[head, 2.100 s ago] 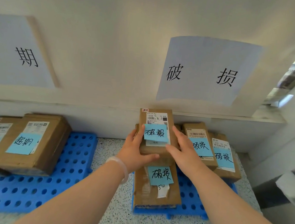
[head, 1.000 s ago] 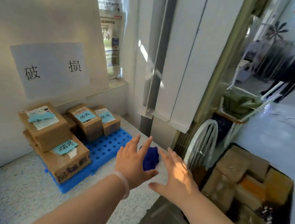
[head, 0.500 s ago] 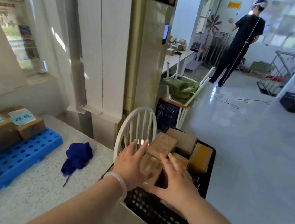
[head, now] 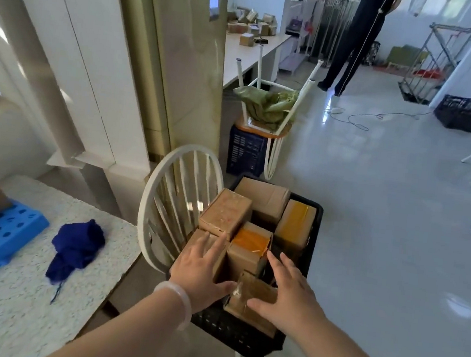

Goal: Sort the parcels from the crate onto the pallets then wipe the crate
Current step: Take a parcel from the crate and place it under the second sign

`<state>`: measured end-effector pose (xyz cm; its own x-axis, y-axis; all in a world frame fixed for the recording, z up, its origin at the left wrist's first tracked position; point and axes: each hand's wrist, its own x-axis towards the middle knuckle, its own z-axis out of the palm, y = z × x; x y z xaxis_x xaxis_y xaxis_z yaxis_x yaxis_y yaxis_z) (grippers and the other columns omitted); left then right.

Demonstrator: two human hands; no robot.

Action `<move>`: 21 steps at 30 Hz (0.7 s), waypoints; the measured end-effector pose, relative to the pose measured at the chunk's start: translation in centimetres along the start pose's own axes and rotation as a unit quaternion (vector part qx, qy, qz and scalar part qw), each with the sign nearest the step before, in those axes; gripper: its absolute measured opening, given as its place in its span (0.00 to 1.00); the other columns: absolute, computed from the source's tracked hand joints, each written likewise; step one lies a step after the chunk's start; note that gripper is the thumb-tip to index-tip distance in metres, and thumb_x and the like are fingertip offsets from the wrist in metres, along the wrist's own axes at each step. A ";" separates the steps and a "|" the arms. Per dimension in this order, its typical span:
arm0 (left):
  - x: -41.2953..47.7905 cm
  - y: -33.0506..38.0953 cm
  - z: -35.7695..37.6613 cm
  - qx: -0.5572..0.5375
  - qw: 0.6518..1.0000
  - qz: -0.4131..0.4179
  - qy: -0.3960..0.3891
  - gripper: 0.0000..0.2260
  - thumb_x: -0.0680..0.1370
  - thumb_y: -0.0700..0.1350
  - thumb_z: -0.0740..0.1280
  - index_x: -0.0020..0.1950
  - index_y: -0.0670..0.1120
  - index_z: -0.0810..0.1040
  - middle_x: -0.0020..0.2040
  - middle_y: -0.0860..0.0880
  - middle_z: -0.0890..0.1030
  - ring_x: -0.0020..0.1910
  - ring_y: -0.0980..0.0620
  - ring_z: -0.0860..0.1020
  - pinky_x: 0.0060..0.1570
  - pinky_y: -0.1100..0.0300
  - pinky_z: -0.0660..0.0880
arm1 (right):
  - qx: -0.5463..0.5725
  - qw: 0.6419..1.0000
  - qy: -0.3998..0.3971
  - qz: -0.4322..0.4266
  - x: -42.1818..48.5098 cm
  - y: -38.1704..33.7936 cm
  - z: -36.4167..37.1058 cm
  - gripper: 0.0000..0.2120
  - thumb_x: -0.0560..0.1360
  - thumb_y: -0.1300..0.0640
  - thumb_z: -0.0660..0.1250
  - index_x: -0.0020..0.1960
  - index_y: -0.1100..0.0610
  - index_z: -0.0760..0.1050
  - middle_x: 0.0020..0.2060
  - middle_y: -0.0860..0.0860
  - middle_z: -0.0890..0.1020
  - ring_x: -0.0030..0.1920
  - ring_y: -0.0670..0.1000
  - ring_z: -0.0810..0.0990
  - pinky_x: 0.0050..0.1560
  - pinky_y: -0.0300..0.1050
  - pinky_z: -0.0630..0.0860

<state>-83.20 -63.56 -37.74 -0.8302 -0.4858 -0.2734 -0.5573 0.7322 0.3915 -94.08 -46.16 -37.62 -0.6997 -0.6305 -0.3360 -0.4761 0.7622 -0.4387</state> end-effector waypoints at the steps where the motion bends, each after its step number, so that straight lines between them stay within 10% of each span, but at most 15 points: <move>1: 0.5 -0.2 0.2 0.000 1.000 -0.001 -0.008 0.44 0.75 0.65 0.66 0.77 0.65 0.36 0.81 0.55 0.41 0.80 0.45 0.46 0.77 0.42 0.54 | 0.005 1.000 -0.002 0.003 0.4 0.1 0.3 0.50 0.69 0.32 0.69 0.79 0.38 0.40 0.80 0.43 0.43 0.79 0.53 0.48 0.75 0.58 0.56; 21: 13.9 -6.8 -1.9 -0.064 0.996 -0.006 -0.064 0.39 0.77 0.62 0.65 0.78 0.65 0.41 0.81 0.56 0.44 0.80 0.46 0.49 0.77 0.43 0.56 | 0.059 0.996 -0.015 0.070 12.1 -6.7 1.8 0.48 0.73 0.34 0.67 0.80 0.44 0.40 0.80 0.44 0.45 0.79 0.49 0.46 0.77 0.49 0.50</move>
<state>-91.00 -76.18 -42.56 -0.8204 -0.4230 -0.3847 -0.5701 0.6563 0.4942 -98.38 -59.16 -40.22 -0.7374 -0.5251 -0.4248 -0.3079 0.8211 -0.4806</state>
